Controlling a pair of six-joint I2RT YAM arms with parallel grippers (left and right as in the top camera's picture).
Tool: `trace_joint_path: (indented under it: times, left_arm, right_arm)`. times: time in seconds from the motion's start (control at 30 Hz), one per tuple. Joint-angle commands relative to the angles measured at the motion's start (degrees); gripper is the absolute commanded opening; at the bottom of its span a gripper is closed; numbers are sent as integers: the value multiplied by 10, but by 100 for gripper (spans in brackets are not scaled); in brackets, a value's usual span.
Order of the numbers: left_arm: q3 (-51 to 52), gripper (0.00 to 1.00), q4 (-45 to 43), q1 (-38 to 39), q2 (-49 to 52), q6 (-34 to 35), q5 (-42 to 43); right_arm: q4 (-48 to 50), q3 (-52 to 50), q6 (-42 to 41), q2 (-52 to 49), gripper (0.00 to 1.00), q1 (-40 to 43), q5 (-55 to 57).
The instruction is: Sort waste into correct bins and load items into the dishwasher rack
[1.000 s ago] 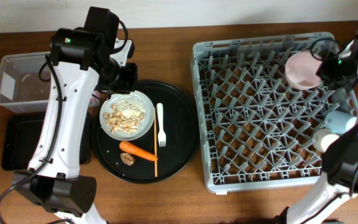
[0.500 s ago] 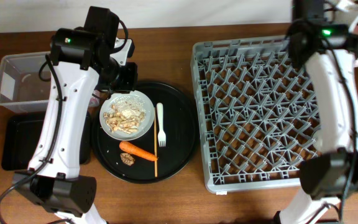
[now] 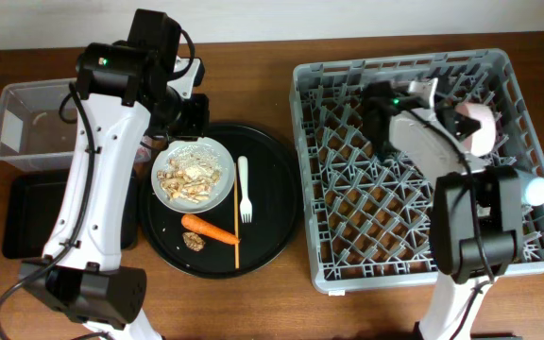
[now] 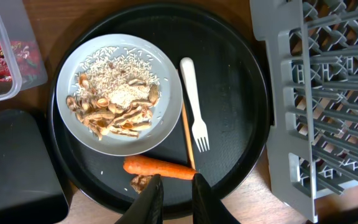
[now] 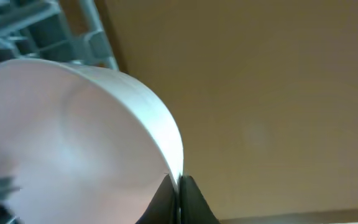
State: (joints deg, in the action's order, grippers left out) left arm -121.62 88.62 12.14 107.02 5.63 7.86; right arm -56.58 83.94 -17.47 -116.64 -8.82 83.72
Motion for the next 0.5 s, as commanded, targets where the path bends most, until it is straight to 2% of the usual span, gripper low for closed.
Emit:
trace_joint_path:
  times: [0.0, 0.1, 0.13, 0.23, 0.3, 0.47]
  left_arm:
    - [-2, 16, -5, 1, -11, -7, -4]
    - [-2, 16, -8, 1, -11, -7, -2]
    - [-2, 17, -7, 1, -11, -7, -2]
    - [-2, 17, -9, 1, -11, -7, -2]
    - [-2, 17, -10, 1, -11, -7, -2]
    - [-2, 17, -10, 1, -11, -7, -2]
  right_arm:
    - [-4, -8, 1, -1, 13, -26, -39]
    - [-32, -8, 1, -1, 56, -32, -133]
    - [-48, -7, -8, 0, 75, -32, -157]
    - [-84, -7, -78, 31, 84, -32, -171]
    - [-85, -3, -80, 52, 84, -32, -189]
    - [-82, 54, -85, 189, 84, -13, -322]
